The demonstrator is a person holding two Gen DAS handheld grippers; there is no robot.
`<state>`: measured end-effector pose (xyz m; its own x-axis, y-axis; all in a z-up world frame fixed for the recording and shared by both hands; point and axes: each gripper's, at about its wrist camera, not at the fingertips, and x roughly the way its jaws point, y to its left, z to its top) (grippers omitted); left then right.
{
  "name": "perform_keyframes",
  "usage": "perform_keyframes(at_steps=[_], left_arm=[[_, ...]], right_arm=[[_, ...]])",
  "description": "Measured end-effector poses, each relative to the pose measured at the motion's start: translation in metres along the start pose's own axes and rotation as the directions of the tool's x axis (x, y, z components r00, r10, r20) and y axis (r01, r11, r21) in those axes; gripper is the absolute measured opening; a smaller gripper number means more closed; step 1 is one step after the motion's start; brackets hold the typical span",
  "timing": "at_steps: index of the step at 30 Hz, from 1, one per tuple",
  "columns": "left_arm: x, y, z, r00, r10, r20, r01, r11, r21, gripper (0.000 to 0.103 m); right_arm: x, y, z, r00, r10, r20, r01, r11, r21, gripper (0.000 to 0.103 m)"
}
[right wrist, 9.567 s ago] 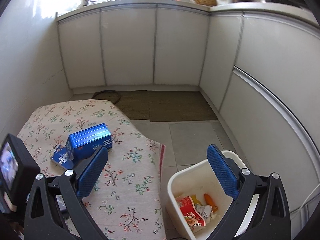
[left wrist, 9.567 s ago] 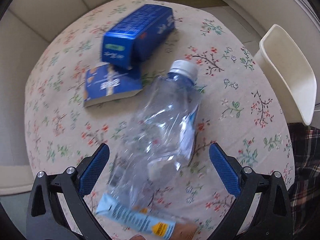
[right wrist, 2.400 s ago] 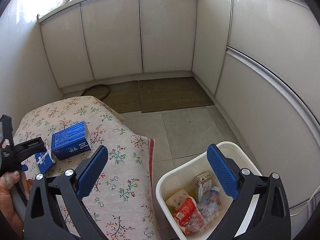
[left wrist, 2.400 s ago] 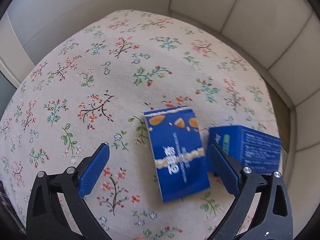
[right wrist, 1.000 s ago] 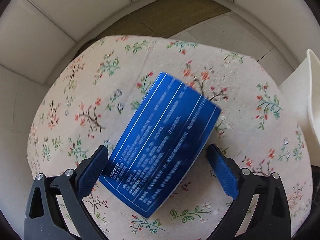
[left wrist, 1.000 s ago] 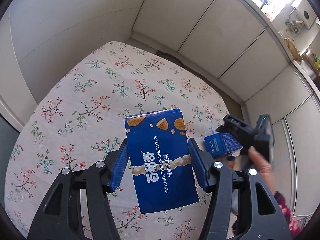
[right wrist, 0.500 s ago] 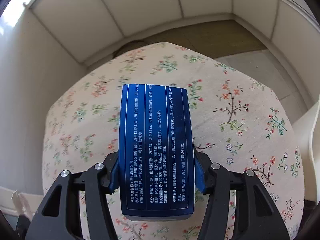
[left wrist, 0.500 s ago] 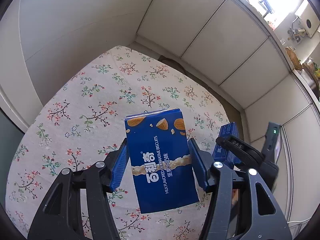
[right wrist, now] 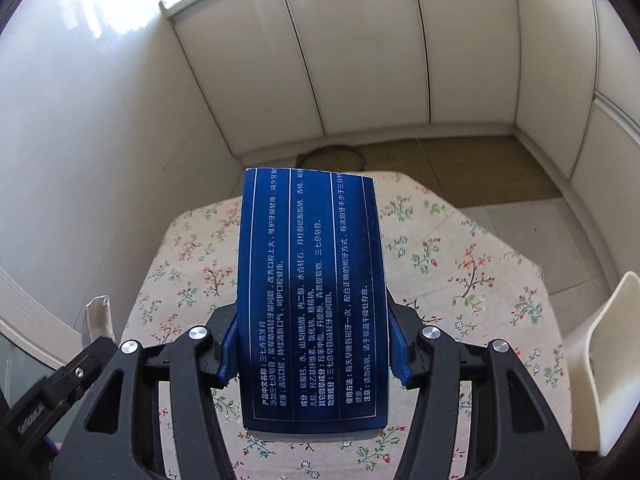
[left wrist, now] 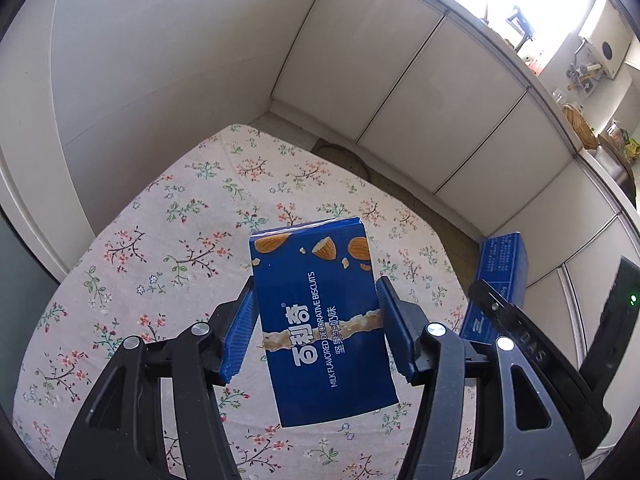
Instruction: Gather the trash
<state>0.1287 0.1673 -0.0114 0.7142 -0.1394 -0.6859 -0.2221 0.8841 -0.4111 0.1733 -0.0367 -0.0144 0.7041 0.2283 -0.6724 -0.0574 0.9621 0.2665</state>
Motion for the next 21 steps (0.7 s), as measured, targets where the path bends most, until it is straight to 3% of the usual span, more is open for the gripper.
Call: perform_keyframes(at_steps=[9, 21], left_arm=[[-0.025, -0.026, -0.002, 0.997, -0.008, 0.080, 0.004, 0.998, 0.056, 0.055], [-0.036, -0.067, -0.017, 0.991, -0.025, 0.131, 0.007, 0.991, 0.135, 0.055]], right_arm=[[-0.048, -0.005, -0.002, 0.989, -0.023, 0.144, 0.031, 0.998, -0.054, 0.056], [-0.089, -0.056, -0.004, 0.971, -0.075, 0.227, 0.086, 0.996, -0.036, 0.056]])
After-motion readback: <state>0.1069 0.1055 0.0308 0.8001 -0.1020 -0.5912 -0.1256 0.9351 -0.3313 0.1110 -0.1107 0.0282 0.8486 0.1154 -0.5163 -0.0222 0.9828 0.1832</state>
